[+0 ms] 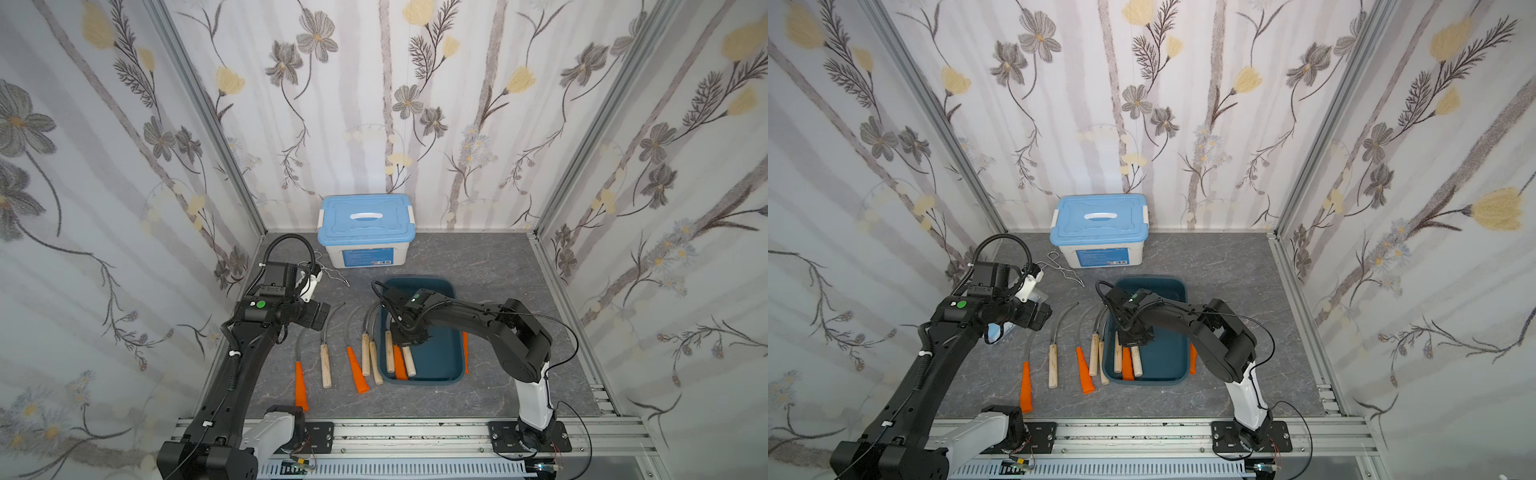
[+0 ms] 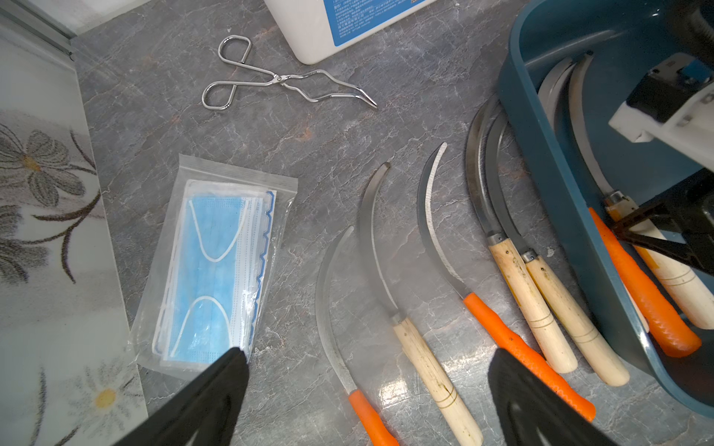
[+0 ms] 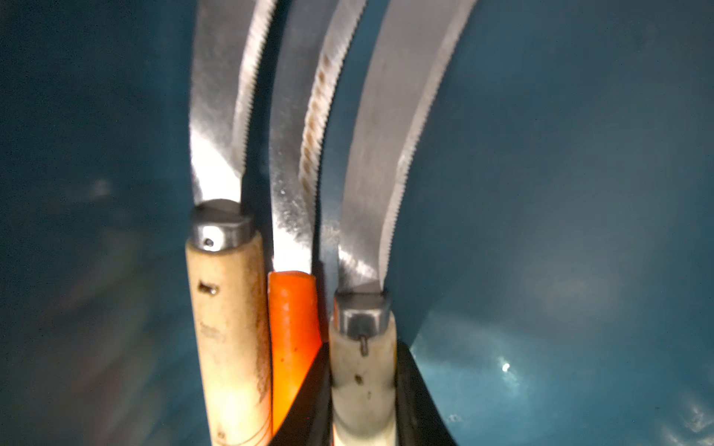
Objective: Put small sickles into storage boxes
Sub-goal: Place the sickle in the storage box.
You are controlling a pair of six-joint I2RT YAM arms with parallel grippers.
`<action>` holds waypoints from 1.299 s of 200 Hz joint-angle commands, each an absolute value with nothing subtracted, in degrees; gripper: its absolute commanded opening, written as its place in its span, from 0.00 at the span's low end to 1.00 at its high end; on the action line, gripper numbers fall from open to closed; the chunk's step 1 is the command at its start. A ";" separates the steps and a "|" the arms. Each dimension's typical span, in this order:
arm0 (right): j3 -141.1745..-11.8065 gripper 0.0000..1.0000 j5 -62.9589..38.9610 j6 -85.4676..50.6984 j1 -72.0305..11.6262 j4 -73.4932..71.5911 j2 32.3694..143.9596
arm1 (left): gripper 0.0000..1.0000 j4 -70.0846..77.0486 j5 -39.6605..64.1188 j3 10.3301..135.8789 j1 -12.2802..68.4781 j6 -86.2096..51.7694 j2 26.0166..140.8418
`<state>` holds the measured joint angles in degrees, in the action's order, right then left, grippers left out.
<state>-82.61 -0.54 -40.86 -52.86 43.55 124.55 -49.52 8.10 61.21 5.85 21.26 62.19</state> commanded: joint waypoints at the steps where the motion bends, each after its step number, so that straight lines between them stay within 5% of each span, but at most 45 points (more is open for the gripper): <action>1: -83.08 0.18 -0.35 -40.78 -52.91 42.71 124.89 | 1.00 -49.16 8.13 61.17 5.84 22.24 62.15; 260: -82.85 0.26 0.18 -40.43 -52.91 43.37 125.38 | 1.00 -49.03 8.08 60.82 5.80 22.76 62.06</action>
<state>-82.70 -0.34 -40.25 -52.86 43.55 125.14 -49.52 8.10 60.95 5.82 22.13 62.22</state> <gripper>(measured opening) 0.257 0.997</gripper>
